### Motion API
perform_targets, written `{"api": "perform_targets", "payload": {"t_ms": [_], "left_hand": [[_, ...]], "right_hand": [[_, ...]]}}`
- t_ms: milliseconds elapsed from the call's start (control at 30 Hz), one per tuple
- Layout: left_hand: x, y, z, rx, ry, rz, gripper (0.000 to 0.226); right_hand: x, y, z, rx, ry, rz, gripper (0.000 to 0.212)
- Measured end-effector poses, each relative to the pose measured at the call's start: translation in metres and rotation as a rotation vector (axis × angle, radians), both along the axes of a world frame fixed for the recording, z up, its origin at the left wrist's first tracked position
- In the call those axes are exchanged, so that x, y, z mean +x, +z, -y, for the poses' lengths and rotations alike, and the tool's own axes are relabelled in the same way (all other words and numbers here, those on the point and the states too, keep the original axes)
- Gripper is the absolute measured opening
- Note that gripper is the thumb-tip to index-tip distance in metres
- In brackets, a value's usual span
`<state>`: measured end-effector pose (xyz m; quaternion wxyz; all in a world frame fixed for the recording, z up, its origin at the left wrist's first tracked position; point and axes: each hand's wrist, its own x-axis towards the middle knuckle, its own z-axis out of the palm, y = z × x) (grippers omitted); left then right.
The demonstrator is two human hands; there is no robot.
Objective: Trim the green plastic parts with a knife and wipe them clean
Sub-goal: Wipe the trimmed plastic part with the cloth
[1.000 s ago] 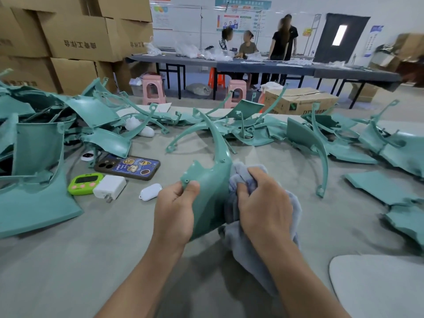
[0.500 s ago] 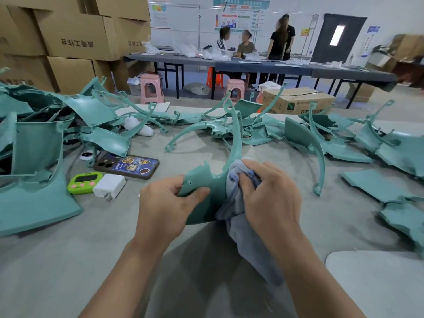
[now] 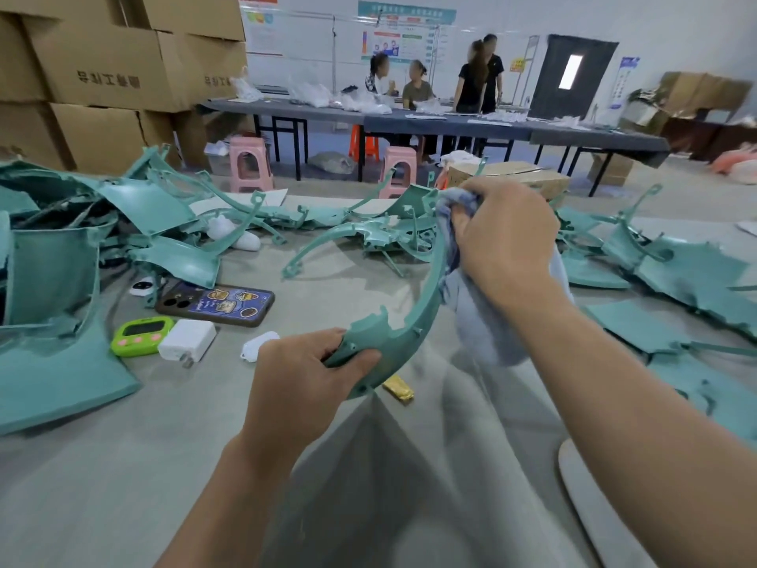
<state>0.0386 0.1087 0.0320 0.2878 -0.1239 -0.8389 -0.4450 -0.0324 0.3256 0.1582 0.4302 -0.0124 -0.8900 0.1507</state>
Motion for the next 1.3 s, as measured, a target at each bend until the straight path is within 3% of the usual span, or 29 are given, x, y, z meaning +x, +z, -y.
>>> {"api": "perform_targets", "payload": {"t_ms": [133, 200, 267, 333, 367, 433, 533, 633, 733, 833, 900, 1000, 1133, 1233, 1300], "left_hand": [[-0.001, -0.003, 0.000, 0.019, 0.066, -0.017, 0.038], [-0.005, -0.006, 0.000, 0.077, 0.121, 0.022, 0.038], [-0.011, -0.009, 0.001, 0.154, 0.187, 0.063, 0.040], [-0.016, -0.011, 0.003, 0.241, 0.226, 0.119, 0.047], [-0.018, -0.010, 0.004, 0.292, 0.231, 0.148, 0.050], [-0.021, -0.009, 0.004, 0.380, 0.230, 0.181, 0.053], [-0.026, -0.010, 0.003, 0.523, 0.163, 0.244, 0.058], [-0.027, -0.011, 0.003, 0.634, 0.107, 0.305, 0.061], [-0.021, -0.008, -0.004, 0.572, 0.138, 0.320, 0.061], [-0.010, -0.006, -0.012, 0.430, 0.080, 0.285, 0.052], [-0.001, 0.000, -0.014, 0.391, -0.128, 0.315, 0.025], [0.010, 0.012, -0.016, 0.319, -0.448, 0.402, 0.047], [0.036, 0.027, -0.036, 0.545, -0.778, 0.606, 0.048], [0.059, 0.040, -0.064, 0.548, -0.655, 0.633, 0.047], [0.085, 0.049, -0.091, 0.346, -0.516, 0.519, 0.060]], "right_hand": [[-0.014, -0.002, -0.014, -0.120, -0.038, -0.040, 0.015], [-0.010, -0.028, -0.015, -0.201, 0.019, 0.066, 0.013], [-0.002, -0.063, -0.014, -0.155, 0.070, 0.403, 0.015], [0.008, -0.092, -0.009, 0.108, 0.108, 0.812, 0.018], [0.016, -0.099, -0.007, 0.194, 0.131, 0.891, 0.016], [0.027, -0.107, -0.006, 0.094, 0.243, 0.768, 0.020], [0.052, -0.103, 0.009, -0.432, 0.453, 0.574, 0.043], [0.073, -0.093, 0.026, -0.713, 0.700, 0.713, 0.054], [0.091, -0.089, 0.033, -1.006, 0.862, 0.805, 0.044], [0.103, -0.097, 0.039, -1.045, 0.788, 0.752, 0.027], [0.110, -0.098, 0.036, -1.087, 0.697, 0.681, 0.029], [0.123, -0.092, 0.020, -1.215, 0.596, 0.594, 0.023], [0.146, -0.085, -0.007, -1.397, 0.484, 0.474, 0.017], [0.174, -0.083, -0.032, -1.272, 0.254, 0.254, 0.007], [0.203, -0.081, -0.044, -1.119, 0.351, 0.241, 0.032]]}}
